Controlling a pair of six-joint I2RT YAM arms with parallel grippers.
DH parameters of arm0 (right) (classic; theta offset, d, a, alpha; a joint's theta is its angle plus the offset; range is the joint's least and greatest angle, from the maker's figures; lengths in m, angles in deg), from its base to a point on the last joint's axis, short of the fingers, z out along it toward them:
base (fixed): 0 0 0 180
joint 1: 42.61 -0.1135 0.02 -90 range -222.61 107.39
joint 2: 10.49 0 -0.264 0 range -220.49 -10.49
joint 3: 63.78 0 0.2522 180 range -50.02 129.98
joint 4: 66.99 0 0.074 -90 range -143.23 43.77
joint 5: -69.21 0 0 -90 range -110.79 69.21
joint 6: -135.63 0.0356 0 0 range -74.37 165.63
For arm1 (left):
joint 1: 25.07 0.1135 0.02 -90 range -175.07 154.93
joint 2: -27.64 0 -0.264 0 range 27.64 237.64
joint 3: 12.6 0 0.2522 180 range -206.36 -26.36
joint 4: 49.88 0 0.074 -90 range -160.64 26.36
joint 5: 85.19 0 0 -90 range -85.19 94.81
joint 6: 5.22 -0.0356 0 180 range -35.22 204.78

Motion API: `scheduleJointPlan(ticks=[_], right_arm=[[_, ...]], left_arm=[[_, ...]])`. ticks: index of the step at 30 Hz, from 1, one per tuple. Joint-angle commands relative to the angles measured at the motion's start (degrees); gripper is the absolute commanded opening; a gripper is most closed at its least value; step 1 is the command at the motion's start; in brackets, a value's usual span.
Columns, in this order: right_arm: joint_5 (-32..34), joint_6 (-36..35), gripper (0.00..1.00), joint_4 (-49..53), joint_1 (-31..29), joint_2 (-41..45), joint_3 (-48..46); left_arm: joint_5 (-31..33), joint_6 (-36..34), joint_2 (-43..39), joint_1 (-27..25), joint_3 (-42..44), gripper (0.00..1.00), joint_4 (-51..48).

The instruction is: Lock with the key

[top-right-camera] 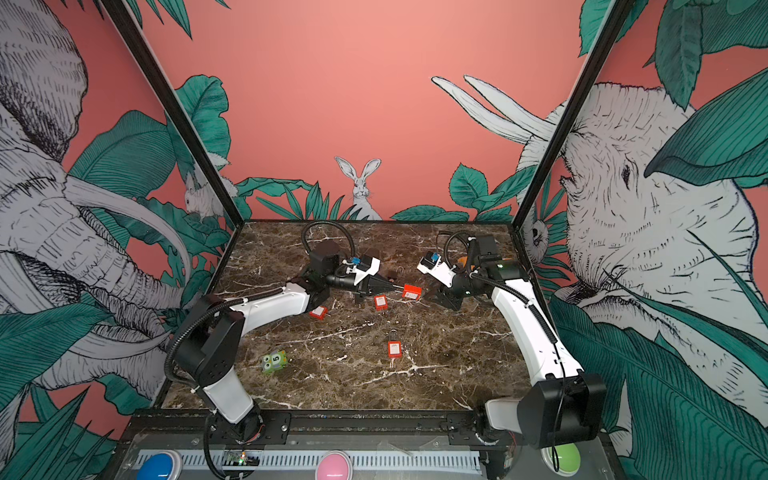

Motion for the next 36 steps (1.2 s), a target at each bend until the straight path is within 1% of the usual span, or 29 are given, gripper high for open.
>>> scheduleJointPlan(ticks=[1,5,11,15,20,22,24,27,29,32,36], right_arm=[[-4.19,-0.44,0.32,1.99,0.21,-0.71,1.52],[-6.37,-0.51,0.29,2.27,0.18,-1.37,1.39],[-7.48,-0.52,0.22,2.77,0.25,-1.69,1.18],[-6.93,-0.86,0.18,2.93,0.24,-1.57,0.94],[-5.66,-0.86,0.16,0.92,0.2,-0.08,-0.27],[-4.5,-0.42,0.16,-1.44,0.21,1.24,-1.3],[-2.56,0.54,0.21,-5.08,0.17,3.48,-3.0],[1.14,5.39,0.39,-10.49,0.23,6.36,-5.26],[2.18,5.17,0.46,-9.15,0.28,6.21,-4.57],[0.72,3.69,0.47,-3.47,0.3,3.43,-1.87],[-1.89,2.26,0.41,0.8,0.23,0.15,-0.6]], left_arm=[[-1.66,-0.56,-3.15,-0.19,-0.3,0.0,0.71],[-1.52,-0.2,-3.14,-0.16,-0.26,0.0,1.16],[-1.06,-0.28,-3.09,-0.17,-0.25,0.0,1.32],[-0.93,-0.46,-3.07,-0.18,-0.51,0.0,1.21],[-0.73,-0.22,-2.87,-0.19,-0.77,0.0,1.17],[-0.53,0.06,-2.82,-0.19,-0.94,0.0,1.34],[-0.75,0.41,-2.65,-0.14,-1.06,0.0,1.5],[-1.1,0.68,-2.36,-0.22,-1.13,0.0,1.64],[-1.45,0.59,-2.19,-0.33,-1.02,0.0,1.52],[-1.52,0.33,-2.44,-0.52,-0.78,0.0,1.43],[-1.58,-0.21,-2.94,-0.52,-0.6,0.0,0.93]])
